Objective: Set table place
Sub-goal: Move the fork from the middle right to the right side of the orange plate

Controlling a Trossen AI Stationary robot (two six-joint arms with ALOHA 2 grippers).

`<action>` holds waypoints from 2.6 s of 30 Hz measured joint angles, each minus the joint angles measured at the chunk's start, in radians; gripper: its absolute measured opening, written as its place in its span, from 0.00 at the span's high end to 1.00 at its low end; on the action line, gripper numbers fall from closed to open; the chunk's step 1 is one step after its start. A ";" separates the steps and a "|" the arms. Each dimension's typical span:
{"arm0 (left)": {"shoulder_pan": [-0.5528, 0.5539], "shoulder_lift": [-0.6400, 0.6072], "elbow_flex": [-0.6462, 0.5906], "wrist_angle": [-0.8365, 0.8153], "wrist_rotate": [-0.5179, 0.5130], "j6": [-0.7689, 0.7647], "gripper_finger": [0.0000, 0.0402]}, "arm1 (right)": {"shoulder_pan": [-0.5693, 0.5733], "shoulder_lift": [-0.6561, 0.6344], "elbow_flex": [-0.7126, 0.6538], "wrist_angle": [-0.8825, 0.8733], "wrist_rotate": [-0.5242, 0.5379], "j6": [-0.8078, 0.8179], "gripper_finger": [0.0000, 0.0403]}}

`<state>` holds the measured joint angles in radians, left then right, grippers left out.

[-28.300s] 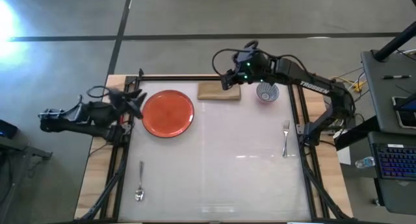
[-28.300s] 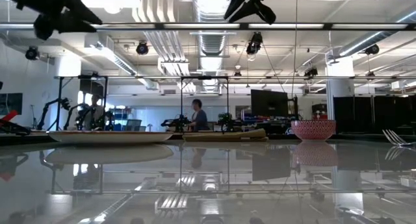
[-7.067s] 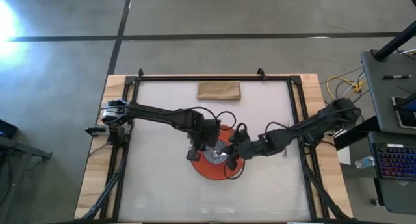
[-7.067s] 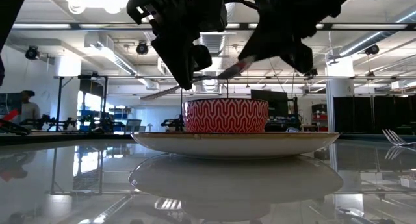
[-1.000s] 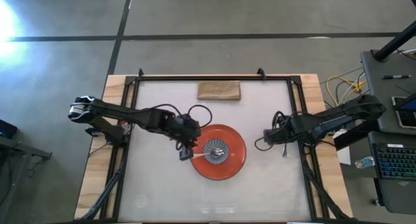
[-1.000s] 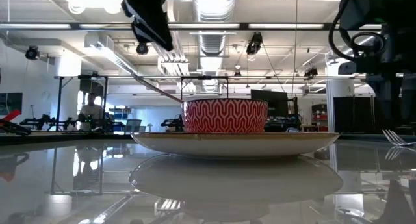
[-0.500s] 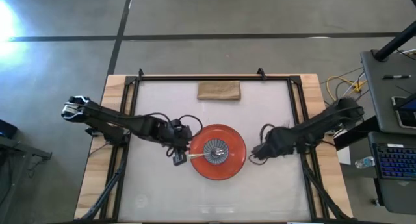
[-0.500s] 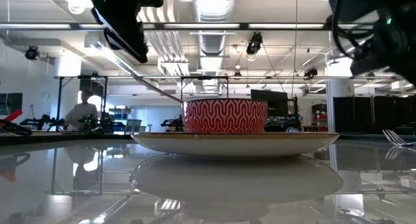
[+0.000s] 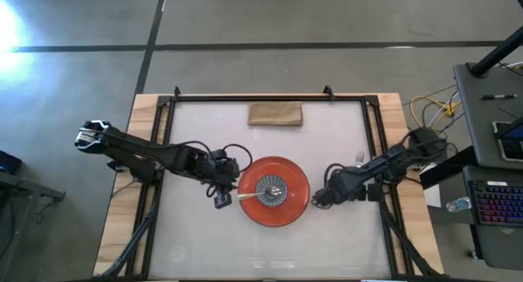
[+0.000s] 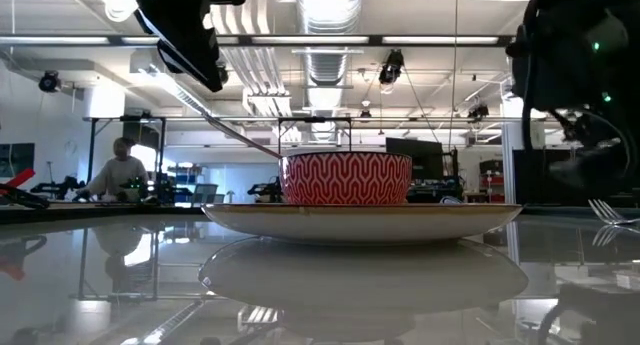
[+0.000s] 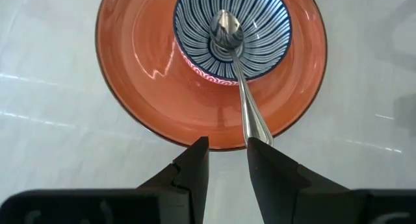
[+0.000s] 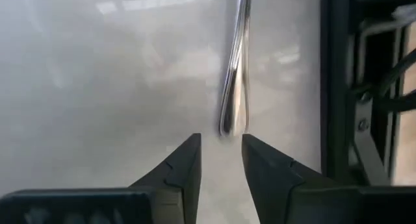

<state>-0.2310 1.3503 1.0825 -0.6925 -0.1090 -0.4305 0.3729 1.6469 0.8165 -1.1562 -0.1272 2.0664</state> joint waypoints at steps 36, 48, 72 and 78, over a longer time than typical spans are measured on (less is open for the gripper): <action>0.002 0.001 -0.003 -0.006 0.028 -0.010 0.77 | -0.087 -0.220 -0.152 0.136 0.409 0.267 0.74; 0.002 0.001 -0.003 -0.015 0.027 -0.012 0.77 | -0.200 -0.223 -0.084 -0.036 0.560 0.224 0.74; 0.016 0.003 -0.003 -0.118 0.026 -0.035 0.77 | -0.503 -0.049 -0.063 0.464 0.522 -0.413 0.74; 0.016 0.003 -0.003 -0.120 0.025 -0.035 0.77 | -0.441 -0.076 -0.055 0.439 0.410 -0.451 0.74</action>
<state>-0.2149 1.3533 1.0790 -0.8122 -0.0838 -0.4652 -0.0677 1.5712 0.7620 -0.7167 0.2827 1.6150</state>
